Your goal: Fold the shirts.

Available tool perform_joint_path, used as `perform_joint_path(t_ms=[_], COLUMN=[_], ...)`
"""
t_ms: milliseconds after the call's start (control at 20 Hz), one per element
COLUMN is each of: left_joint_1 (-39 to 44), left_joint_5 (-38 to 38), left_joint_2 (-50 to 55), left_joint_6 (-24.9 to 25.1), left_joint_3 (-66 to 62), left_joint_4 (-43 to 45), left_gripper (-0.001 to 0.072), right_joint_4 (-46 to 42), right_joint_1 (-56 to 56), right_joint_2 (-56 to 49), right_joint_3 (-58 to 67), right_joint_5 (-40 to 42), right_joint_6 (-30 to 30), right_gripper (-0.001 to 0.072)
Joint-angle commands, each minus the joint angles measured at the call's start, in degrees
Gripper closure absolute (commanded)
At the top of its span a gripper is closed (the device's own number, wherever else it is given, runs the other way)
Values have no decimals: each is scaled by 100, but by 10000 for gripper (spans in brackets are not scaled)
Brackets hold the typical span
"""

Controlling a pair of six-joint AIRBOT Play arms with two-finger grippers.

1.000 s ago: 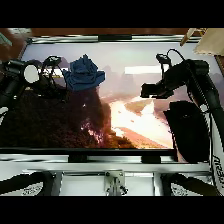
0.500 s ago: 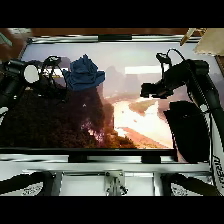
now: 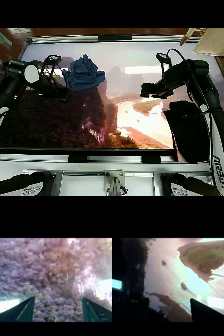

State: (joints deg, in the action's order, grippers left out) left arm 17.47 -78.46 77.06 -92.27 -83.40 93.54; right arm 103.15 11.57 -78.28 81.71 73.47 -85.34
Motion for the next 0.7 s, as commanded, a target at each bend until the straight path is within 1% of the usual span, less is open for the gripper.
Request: perform_joint_path(t_ms=[0,250,450,550,650], left_joint_1=[4,4,-11,-107,-328], left_joint_5=[42,39,42,199,616], left_joint_2=[39,131,321,503,675], left_joint_6=[0,0,-26,-223,-420], left_joint_3=[-2,-2,-2,-2,-4], left_joint_4=[-13,-17,-201,-212,-203], left_gripper=[39,39,32,-13,-13], right_joint_4=[0,-7,-7,-13,-7], right_joint_1=[4,4,4,4,4], right_joint_2=[-2,-2,-2,-13,-39], right_joint_3=[7,7,7,7,-2], right_joint_5=[-2,-2,-2,-2,0], right_joint_6=[0,0,2,-2,0], right_gripper=[85,85,85,84,85])
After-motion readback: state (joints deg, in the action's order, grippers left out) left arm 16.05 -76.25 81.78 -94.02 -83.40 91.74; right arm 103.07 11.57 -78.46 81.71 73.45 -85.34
